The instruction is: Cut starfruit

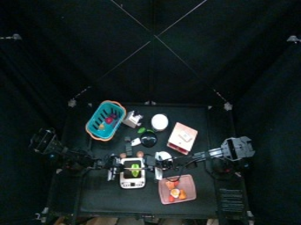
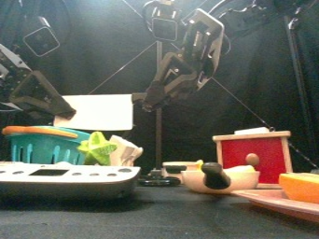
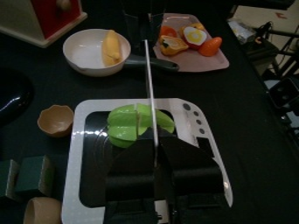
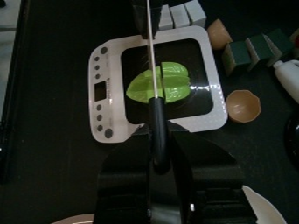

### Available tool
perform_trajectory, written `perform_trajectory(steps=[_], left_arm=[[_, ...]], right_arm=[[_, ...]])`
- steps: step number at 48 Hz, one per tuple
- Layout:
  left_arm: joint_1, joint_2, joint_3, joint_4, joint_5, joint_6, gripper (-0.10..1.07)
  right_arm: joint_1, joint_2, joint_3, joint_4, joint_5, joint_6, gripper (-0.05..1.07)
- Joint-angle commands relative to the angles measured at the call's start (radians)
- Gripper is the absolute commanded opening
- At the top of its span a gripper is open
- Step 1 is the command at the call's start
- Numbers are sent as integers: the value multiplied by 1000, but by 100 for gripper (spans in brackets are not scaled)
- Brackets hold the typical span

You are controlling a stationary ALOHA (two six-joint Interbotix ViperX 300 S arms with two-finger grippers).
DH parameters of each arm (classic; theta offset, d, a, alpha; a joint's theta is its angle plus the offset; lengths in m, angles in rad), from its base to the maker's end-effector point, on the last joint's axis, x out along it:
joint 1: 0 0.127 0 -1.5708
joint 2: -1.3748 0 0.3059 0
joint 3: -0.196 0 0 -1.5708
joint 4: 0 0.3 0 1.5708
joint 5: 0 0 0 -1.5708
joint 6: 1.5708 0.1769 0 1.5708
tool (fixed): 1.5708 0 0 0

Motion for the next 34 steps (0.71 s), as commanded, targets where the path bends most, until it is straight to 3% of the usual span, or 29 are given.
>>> perform_trajectory(steps=[1, 11, 34], left_arm=[[3, -12, -14, -2, -5, 9, 32], [41, -21, -14, -2, -5, 31, 32], [55, -14, -12, 0, -5, 32, 32]], right_arm=[[-12, -40, -26, -15, -3, 2, 39], [-29, -40, -29, -26, -2, 2, 39], [-44, -37, -26, -26, 0, 0, 39]])
